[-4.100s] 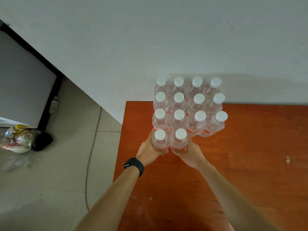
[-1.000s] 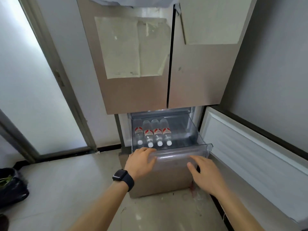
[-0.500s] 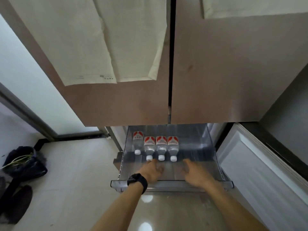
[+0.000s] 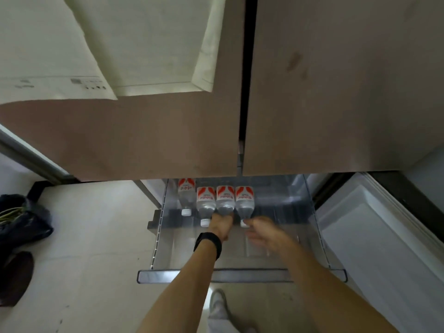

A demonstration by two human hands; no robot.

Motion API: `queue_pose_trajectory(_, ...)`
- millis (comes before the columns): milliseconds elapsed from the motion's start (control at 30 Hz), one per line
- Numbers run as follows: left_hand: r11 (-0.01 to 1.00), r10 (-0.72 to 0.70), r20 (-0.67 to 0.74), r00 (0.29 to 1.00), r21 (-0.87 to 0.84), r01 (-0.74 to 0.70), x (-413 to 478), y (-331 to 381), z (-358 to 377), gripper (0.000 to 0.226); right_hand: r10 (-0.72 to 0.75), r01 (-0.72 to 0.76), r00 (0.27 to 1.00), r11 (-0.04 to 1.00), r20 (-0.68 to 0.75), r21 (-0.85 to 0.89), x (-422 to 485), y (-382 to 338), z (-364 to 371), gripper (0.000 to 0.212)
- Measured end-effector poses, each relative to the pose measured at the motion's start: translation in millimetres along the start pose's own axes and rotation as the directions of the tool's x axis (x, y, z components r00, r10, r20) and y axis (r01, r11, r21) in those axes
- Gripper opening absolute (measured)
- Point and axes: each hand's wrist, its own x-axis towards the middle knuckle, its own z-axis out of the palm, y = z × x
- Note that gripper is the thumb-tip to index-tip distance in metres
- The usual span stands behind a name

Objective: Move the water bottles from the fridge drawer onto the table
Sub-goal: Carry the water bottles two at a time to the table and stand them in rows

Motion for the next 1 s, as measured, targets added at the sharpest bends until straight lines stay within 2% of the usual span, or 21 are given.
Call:
queue_pose_trajectory(133,0.997,-0.031,-0.013,0.999,-0.076,0.03,6.0,2.1,2.3,0.028,0.029,-0.032,0.999,0.988,0.022,0.148,9.0,-1.4,4.2,0.026)
queue_pose_trajectory(267,0.995,-0.054,0.024,0.998,-0.087,0.056,3.2,4.2,3.3,0.038,0.05,-0.055,0.998,0.983,0.034,0.174,7.6,-3.2,0.1,0.042)
queue_pose_trajectory(333,0.996,-0.038,0.006,0.999,-0.085,0.039,-3.1,7.5,3.3,0.047,0.048,-0.049,0.999,0.99,0.01,0.131,1.3,-3.6,-6.0,0.049)
queue_pose_trajectory(433,0.999,-0.003,-0.052,0.999,-0.039,0.001,-17.7,7.1,-0.8,0.059,-0.009,0.012,0.998,0.999,-0.064,0.052,-16.7,-1.5,-16.8,0.046)
queue_pose_trajectory(500,0.997,0.043,-0.122,0.992,0.074,-0.034,-30.2,2.1,-8.1,0.062,-0.043,0.046,0.987,0.999,-0.153,0.015,-29.8,2.5,-26.0,0.043)
queue_pose_trajectory(567,0.967,0.109,-0.191,0.975,0.25,-0.059,-46.7,-1.3,-20.0,0.062,-0.119,0.083,0.969,0.982,-0.217,-0.169,-45.4,7.7,-38.8,0.047)
queue_pose_trajectory(667,0.846,0.224,-0.207,0.952,0.527,-0.085,-74.5,-2.5,-39.2,0.066,-0.29,0.085,0.909,0.831,-0.299,-0.549,-69.9,18.4,-55.3,0.062)
queue_pose_trajectory(767,0.64,0.411,-0.181,0.893,0.756,-0.141,-95.1,4.5,-54.3,0.059,-0.455,0.115,0.825,0.716,-0.335,-0.689,-94.0,22.1,-63.4,0.049)
queue_pose_trajectory(867,0.46,0.541,-0.042,0.84,0.851,-0.254,-109.7,21.2,-62.6,0.045,-0.575,0.173,0.779,0.582,-0.252,-0.795,-110.2,17.7,-68.8,0.037)
queue_pose_trajectory(1000,0.208,0.549,0.188,0.815,0.913,-0.35,-119.7,47.3,-61.3,0.042,-0.644,0.224,0.762,0.357,-0.066,-0.907,-125.6,-0.7,-71.8,0.031)
